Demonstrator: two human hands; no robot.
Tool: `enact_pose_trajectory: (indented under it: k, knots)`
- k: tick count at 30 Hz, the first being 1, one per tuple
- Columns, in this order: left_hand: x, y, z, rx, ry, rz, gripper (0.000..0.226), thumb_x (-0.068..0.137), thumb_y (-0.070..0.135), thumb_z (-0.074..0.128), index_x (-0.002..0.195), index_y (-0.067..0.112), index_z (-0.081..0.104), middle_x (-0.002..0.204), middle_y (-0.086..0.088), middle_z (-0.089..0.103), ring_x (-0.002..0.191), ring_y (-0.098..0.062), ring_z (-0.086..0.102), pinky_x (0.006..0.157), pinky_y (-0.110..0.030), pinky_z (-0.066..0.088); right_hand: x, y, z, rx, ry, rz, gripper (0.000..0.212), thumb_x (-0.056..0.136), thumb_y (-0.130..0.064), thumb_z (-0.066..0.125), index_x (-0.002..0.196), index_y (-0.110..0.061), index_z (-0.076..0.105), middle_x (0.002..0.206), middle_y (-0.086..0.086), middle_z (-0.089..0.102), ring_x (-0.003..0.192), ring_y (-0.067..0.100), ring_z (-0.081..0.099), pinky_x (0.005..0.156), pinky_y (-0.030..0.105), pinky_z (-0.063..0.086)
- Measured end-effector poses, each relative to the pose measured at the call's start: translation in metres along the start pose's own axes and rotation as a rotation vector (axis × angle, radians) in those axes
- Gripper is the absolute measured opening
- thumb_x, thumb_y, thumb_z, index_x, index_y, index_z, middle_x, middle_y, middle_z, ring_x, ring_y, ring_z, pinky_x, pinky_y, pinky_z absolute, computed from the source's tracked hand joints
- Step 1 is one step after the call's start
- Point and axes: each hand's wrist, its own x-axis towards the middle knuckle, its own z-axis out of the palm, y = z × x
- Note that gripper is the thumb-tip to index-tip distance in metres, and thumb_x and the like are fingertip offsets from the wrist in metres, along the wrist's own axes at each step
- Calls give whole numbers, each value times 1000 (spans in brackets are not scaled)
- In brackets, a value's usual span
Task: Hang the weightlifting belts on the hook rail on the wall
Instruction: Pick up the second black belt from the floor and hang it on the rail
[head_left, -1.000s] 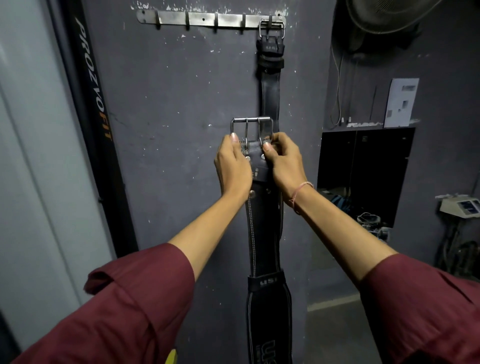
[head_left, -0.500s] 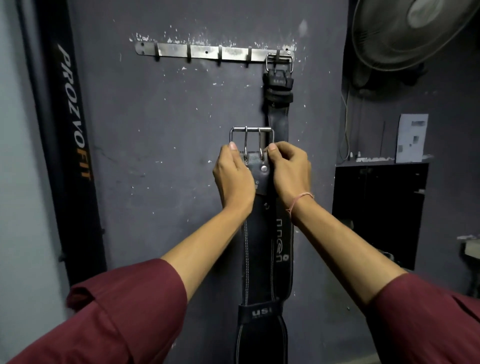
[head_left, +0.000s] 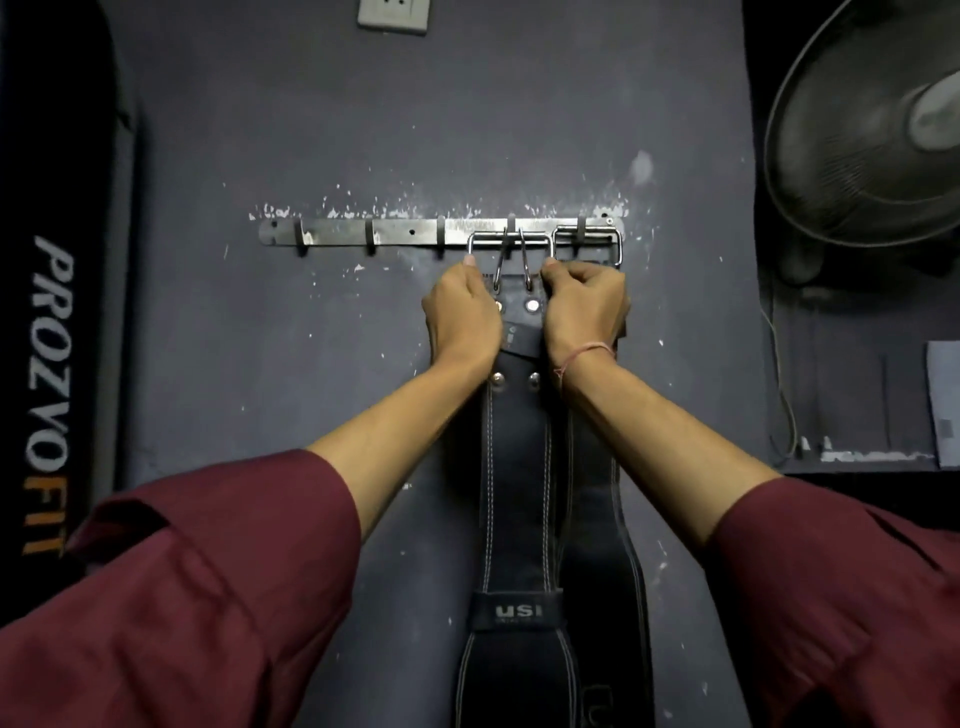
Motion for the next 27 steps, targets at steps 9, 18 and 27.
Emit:
enact_pose_trajectory:
  k: [9,18,27]
  knots:
    - [77,1,37,109,-33,-38,47,108,16,31,66,5,50,89,-17,59,85,-28,50,62,-21,25,81,1,39,-69,-39,123,43,81,-14,73,48,-12,45,53,0,45,52,19,40,57,26,31]
    - [82,-17,47,138,-95,-160,46,108,21,30,97,-9,64,112,-26,65,107,-40,59,84,-42,45,102,18,52,-253,-102,108,23,85,-14,71,105,-2,70,107,15,71,100,30,66,83,32,54]
    - [25,-50,24,91,-37,-78,41,108,24,33,87,1,61,100,-21,67,94,-34,58,77,-37,37,12,50,28,-241,-231,-190,42,94,1,58,136,2,52,129,19,63,116,29,60,83,10,34]
